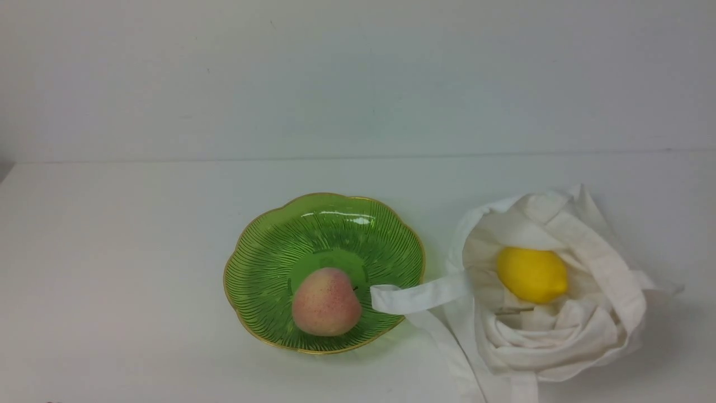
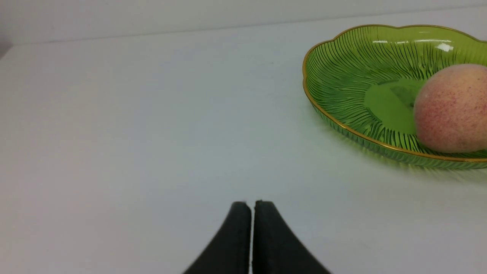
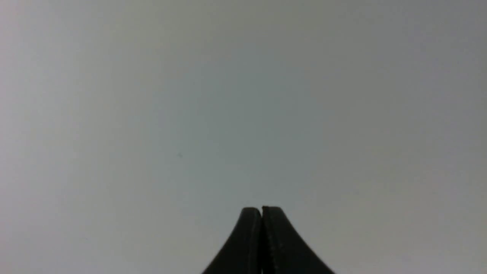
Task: Take the fruit out of the cloth bag on the white table and place them on a plate.
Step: 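Reach into the bag and grasp a fruit with the right gripper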
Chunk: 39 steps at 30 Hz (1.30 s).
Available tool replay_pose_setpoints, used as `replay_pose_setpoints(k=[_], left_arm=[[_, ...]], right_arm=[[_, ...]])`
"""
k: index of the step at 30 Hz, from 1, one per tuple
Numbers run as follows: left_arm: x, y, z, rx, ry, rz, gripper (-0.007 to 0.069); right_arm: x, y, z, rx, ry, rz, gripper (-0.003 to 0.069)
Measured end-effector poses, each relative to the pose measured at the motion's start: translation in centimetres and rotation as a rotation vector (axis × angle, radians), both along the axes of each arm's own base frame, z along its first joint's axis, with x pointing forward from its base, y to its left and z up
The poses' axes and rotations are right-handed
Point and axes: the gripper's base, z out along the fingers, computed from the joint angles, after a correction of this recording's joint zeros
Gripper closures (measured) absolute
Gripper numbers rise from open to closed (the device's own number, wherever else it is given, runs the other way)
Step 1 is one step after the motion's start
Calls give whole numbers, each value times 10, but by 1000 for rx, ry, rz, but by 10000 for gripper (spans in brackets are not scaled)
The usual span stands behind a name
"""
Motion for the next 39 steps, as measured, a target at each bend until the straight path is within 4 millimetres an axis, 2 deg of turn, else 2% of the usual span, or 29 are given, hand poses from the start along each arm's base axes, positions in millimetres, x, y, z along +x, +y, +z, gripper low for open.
replay_pose_setpoints(k=[4, 7, 9, 12, 13, 16, 19, 20, 22, 24, 27, 28, 30, 31, 33, 36, 37, 39], left_arm=[[0, 0, 0, 0, 0, 0, 632], [0, 0, 0, 0, 0, 0, 632], [0, 0, 0, 0, 0, 0, 632], [0, 0, 0, 0, 0, 0, 632], [0, 0, 0, 0, 0, 0, 632], [0, 0, 0, 0, 0, 0, 632], [0, 0, 0, 0, 0, 0, 632], [0, 0, 0, 0, 0, 0, 632], [0, 0, 0, 0, 0, 0, 632], [0, 0, 0, 0, 0, 0, 632], [0, 0, 0, 0, 0, 0, 632], [0, 0, 0, 0, 0, 0, 632], [0, 0, 0, 0, 0, 0, 632], [0, 0, 0, 0, 0, 0, 632], [0, 0, 0, 0, 0, 0, 632], [0, 0, 0, 0, 0, 0, 632], [0, 0, 0, 0, 0, 0, 632], [0, 0, 0, 0, 0, 0, 632]], right_arm=[[-10, 3, 47, -23, -64, 28, 673], [-6, 3, 109, -136, 60, 22, 673], [6, 1, 127, -180, 183, 3, 673], [33, 0, 139, -253, 424, -17, 673], [49, 2, 138, -341, 618, -30, 673], [78, 21, 128, -562, 985, 25, 673], [101, 54, 116, -758, 1247, 180, 673], [102, 56, 114, -767, 1264, 188, 673], [118, 79, 106, -845, 1354, 321, 673], [130, 93, 99, -902, 1396, 411, 673], [155, 110, 87, -983, 1438, 523, 673], [171, 116, 78, -1007, 1457, 552, 673], [194, 121, 63, -1025, 1483, 557, 673], [196, 122, 61, -1028, 1488, 559, 673], [225, 125, 39, -1014, 1540, 546, 672], [254, 128, 15, -991, 1556, 529, 648], [256, 128, 15, -990, 1554, 528, 645], [272, 131, 1, -995, 1557, 518, 603]])
